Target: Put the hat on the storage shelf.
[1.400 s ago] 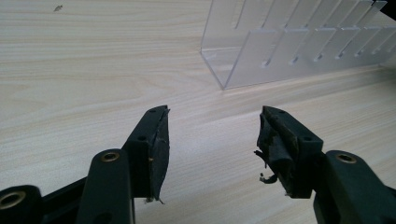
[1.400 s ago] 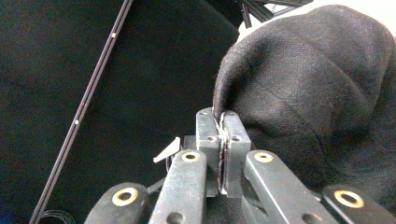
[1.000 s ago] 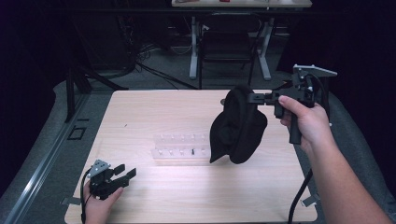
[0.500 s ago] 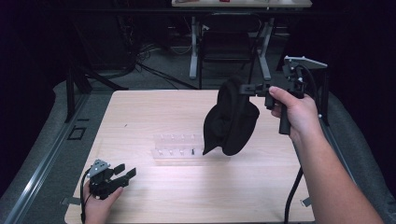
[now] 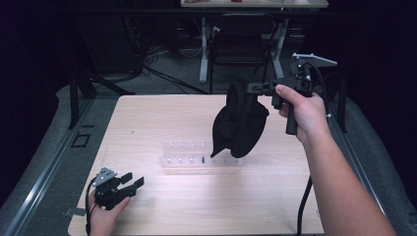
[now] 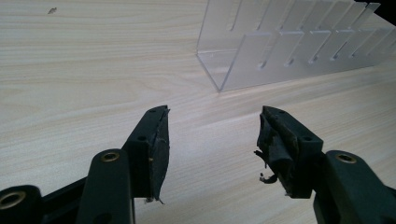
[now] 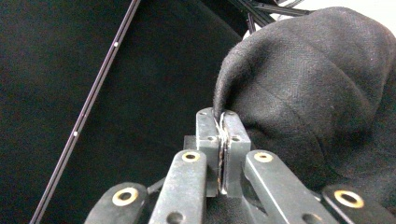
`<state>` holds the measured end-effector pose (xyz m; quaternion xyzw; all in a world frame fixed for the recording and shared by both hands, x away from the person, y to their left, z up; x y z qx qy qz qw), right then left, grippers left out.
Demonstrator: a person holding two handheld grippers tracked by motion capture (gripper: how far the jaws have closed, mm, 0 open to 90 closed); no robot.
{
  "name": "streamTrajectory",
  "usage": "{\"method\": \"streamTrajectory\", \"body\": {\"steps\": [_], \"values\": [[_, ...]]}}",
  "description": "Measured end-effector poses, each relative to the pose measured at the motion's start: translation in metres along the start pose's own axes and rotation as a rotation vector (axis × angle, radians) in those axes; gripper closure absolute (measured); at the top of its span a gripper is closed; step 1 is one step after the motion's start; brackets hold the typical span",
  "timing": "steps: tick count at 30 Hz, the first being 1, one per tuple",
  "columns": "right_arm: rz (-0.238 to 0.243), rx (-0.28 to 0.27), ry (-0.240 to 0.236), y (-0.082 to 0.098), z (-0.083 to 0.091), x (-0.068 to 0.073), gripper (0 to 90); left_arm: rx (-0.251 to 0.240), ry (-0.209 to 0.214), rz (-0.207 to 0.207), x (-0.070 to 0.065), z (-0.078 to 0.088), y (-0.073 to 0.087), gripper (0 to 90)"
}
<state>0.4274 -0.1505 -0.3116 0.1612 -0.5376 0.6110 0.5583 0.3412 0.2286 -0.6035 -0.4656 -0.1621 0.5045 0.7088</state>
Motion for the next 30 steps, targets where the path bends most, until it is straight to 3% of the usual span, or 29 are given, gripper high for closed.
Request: {"method": "streamTrajectory", "body": {"steps": [17,30], "values": [[0.011,0.019,0.025,0.001,-0.026,-0.006,88.7,-0.004,0.001,0.004,0.0,0.0,0.0,43.6],[0.006,0.047,0.015,0.009,-0.044,-0.014,88.7,0.002,0.006,0.0,-0.001,-0.001,0.0,43.6]]}}
Point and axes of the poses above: each handheld gripper's, and its own axes: z roughly backward along the jaws, y roughly out of its underside, x roughly to its left, the point moved 9 cm from there along -z, roughly forward along the jaws, and after that the axes turned 2 degrees about y, right-handed, at the moved point
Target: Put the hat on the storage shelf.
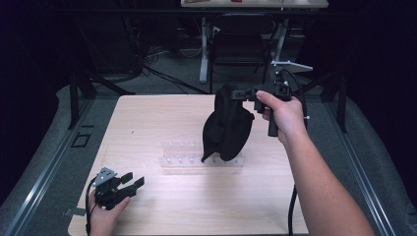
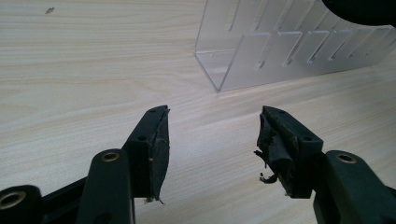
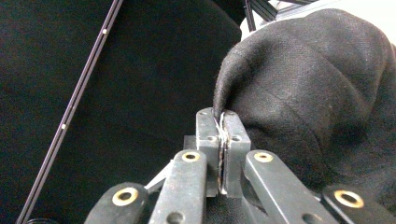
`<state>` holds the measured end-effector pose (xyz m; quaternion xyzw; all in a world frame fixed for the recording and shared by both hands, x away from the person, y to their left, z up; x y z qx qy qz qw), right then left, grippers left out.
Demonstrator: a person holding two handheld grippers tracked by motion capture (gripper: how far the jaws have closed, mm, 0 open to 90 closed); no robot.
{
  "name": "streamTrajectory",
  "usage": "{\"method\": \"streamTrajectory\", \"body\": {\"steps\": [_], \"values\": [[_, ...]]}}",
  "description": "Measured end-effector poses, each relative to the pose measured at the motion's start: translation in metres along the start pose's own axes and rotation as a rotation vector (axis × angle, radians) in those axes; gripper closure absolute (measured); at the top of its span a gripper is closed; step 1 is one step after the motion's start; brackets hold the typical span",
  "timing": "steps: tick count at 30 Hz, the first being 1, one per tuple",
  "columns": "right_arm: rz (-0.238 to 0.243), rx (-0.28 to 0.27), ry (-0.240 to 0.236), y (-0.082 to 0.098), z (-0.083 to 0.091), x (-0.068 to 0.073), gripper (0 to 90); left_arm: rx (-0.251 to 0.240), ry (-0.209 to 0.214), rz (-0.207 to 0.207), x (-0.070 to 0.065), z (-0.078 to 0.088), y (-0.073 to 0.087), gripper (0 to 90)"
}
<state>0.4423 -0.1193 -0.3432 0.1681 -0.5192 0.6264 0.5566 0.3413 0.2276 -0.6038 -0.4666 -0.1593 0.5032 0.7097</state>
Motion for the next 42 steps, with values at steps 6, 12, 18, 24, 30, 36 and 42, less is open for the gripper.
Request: {"method": "streamTrajectory", "body": {"steps": [6,12,18,24,30,36,42], "values": [[-0.001,0.0,-0.002,0.001,-0.007,-0.002,88.7,0.0,-0.001,-0.002,0.0,-0.001,0.0,43.6],[0.002,0.007,-0.003,0.003,-0.009,-0.004,88.6,0.003,0.0,-0.009,-0.002,-0.002,0.0,43.6],[-0.003,0.01,-0.017,0.006,-0.015,-0.005,88.6,0.007,0.016,-0.032,-0.011,-0.004,-0.001,44.3],[-0.001,0.018,-0.043,0.009,-0.022,0.0,88.6,-0.005,0.042,-0.037,-0.021,-0.007,-0.005,45.0],[0.009,0.034,-0.05,0.015,-0.028,0.004,88.5,-0.021,0.07,-0.036,-0.034,-0.007,-0.017,46.5],[-0.004,0.031,-0.065,0.019,-0.032,0.003,88.5,-0.026,0.095,-0.105,-0.056,-0.012,-0.031,50.7],[-0.008,0.021,-0.06,0.018,-0.029,0.0,88.5,-0.04,0.138,-0.127,-0.077,-0.021,-0.05,51.4]]}}
Point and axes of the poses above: each handheld gripper's, and its own axes: z roughly backward along the jaws, y roughly out of its underside, x roughly to its left, the point moved 9 cm from there along -z, roughly forward along the jaws, and after that the axes turned 2 degrees about y, right-handed, at the moved point
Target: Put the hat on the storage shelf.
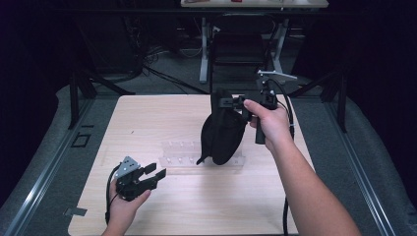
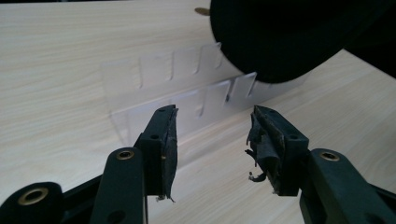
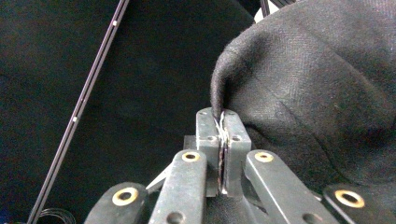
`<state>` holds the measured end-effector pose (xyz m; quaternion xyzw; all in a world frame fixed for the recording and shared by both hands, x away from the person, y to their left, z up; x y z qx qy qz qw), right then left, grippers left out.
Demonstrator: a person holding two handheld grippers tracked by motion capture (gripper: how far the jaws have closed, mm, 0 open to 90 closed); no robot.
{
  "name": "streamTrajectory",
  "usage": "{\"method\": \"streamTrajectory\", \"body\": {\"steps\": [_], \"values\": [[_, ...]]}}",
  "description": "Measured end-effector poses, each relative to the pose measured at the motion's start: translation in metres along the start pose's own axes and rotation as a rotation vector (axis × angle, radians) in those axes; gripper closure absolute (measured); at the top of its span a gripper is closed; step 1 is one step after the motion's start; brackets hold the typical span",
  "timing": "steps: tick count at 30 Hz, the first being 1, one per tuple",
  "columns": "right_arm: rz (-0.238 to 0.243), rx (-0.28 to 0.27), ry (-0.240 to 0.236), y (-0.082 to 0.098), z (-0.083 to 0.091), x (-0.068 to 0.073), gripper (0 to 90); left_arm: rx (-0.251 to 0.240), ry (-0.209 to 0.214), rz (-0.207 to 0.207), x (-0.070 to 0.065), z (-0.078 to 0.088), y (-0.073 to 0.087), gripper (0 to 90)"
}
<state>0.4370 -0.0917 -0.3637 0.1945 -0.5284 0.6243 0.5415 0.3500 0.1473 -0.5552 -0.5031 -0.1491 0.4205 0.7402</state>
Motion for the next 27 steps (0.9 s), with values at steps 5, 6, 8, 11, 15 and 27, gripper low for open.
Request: {"method": "streamTrajectory", "body": {"steps": [5,6,8,11,15,27], "values": [[-0.004,-0.002,-0.003,-0.001,0.0,-0.001,88.5,-0.011,0.029,-0.048,-0.019,-0.011,-0.02,51.4],[-0.002,-0.002,-0.003,0.0,0.0,-0.001,88.5,-0.012,0.033,-0.054,-0.023,-0.013,-0.023,51.4],[-0.004,-0.005,-0.004,-0.001,-0.001,0.0,88.5,-0.001,0.04,-0.068,-0.029,-0.016,-0.027,51.5],[-0.001,-0.004,-0.004,0.0,-0.001,0.001,88.5,-0.003,0.054,-0.088,-0.038,-0.021,-0.033,52.6],[-0.002,-0.007,-0.002,-0.001,-0.002,0.001,88.5,0.004,0.072,-0.116,-0.051,-0.027,-0.039,54.1],[0.005,-0.001,-0.004,-0.001,-0.004,0.003,88.5,0.003,0.119,-0.166,-0.079,-0.037,-0.052,58.1]]}}
Point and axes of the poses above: each handheld gripper's, and its own axes: z roughly backward along the jaws, y roughly out of its underside, x roughly to its left, the point moved 9 cm from there along -z, roughly forward along the jaws, and after that the axes turned 2 degrees about y, right-handed, at the moved point
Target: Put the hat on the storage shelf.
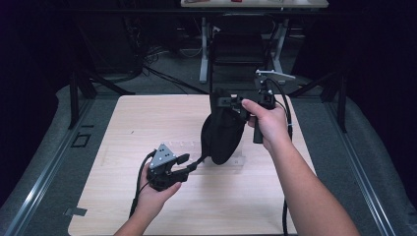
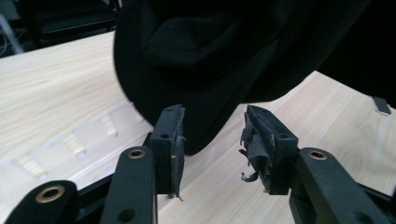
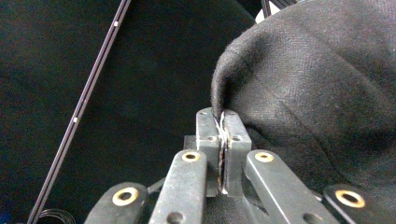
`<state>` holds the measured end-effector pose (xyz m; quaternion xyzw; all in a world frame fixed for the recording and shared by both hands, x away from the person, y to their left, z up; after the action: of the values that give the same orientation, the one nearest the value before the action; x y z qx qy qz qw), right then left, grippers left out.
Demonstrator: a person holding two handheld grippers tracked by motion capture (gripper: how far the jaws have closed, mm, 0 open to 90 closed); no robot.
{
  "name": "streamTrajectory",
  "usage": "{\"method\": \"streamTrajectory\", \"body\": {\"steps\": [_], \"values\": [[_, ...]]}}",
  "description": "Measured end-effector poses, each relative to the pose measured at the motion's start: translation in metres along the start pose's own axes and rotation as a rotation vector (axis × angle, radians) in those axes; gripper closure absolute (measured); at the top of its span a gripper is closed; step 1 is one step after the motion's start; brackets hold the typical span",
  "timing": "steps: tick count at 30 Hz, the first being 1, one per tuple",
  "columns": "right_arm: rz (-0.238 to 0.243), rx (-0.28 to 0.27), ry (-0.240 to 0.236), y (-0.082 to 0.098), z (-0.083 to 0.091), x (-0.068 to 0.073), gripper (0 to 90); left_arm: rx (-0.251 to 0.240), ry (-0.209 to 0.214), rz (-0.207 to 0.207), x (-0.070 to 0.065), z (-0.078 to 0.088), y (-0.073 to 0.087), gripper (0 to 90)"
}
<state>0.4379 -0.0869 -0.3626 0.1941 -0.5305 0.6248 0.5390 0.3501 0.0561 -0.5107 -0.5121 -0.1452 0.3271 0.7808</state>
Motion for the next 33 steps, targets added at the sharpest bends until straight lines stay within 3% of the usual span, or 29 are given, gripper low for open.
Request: {"method": "streamTrajectory", "body": {"steps": [7,11,13,25,33], "values": [[0.002,-0.002,-0.006,0.001,-0.002,0.001,88.5,0.021,0.004,-0.043,-0.011,-0.013,-0.005,63.6],[0.003,-0.001,-0.002,0.001,-0.002,0.002,88.5,0.04,-0.041,-0.074,-0.009,-0.017,-0.003,72.1],[0.003,-0.004,0.0,0.001,-0.002,0.003,88.4,0.046,-0.04,-0.079,-0.008,-0.018,-0.003,77.0],[0.008,-0.002,-0.01,0.003,-0.002,0.004,87.5,0.062,-0.064,-0.147,-0.008,-0.018,0.0,81.9],[0.019,-0.03,-0.026,0.002,0.01,0.01,83.9,0.062,-0.076,-0.173,-0.009,-0.018,0.001,82.7]]}}
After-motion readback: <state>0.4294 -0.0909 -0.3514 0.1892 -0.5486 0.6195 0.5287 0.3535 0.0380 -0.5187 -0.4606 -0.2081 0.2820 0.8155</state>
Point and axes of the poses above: each handheld gripper's, and its own axes: z roughly backward along the jaws, y roughly out of its underside, x roughly to its left, the point moved 9 cm from there along -z, roughly forward along the jaws, and after that the axes turned 2 degrees about y, right-handed, at the moved point
